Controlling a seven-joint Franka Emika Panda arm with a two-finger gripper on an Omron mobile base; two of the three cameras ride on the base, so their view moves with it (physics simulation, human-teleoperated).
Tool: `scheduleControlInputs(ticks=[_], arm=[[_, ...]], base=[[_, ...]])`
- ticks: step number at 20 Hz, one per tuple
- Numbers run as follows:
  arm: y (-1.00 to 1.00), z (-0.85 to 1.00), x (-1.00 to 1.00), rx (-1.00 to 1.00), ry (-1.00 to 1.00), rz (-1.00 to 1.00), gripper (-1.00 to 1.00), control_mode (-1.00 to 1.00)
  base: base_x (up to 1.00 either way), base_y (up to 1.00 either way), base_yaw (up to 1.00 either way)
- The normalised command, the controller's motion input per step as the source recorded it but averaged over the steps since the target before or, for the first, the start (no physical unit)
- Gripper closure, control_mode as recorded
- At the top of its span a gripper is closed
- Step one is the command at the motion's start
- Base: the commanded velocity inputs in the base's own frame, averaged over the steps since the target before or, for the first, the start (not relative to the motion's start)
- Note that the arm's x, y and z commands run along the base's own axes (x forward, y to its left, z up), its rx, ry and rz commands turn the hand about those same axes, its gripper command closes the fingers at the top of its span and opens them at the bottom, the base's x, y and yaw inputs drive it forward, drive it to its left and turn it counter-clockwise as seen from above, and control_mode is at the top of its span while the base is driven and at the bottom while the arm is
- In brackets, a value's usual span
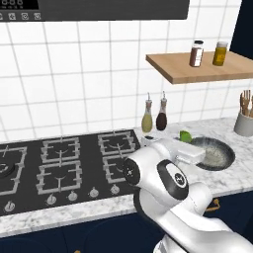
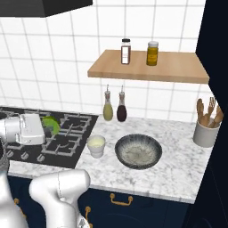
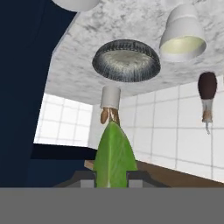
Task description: Grab a lemon wedge from the fridge and one ice cube from the ice bowl, and put them in the glass of lemonade.
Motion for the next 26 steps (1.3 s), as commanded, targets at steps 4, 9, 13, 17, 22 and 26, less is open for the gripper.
scheduleControlInputs(ticks=[4, 9, 13, 17, 22, 26], arm=[[-0.34, 0.0, 0.21, 0.0, 0.11, 0.0, 1.0, -1.0], [-0.44, -0.31, 0.2, 0.0, 0.05, -0.08, 1.0, -1.0], [-0.21, -0.32, 0.5, 0.0, 0.17, -0.1, 1.0, -1.0], [-0.1, -0.22, 0.46, 0.0, 0.13, -0.06, 1.0, -1.0], [0.0, -0.27, 0.35, 0.0, 0.01, -0.03, 1.0, -1.0], [0.0, -0.37, 0.24, 0.0, 0.0, -0.04, 1.0, -1.0]], base=[[0.0, 0.0, 0.0], [0.0, 0.0, 0.0], [0.0, 0.0, 0.0], [0.0, 0.0, 0.0], [0.0, 0.0, 0.0], [0.0, 0.0, 0.0]])
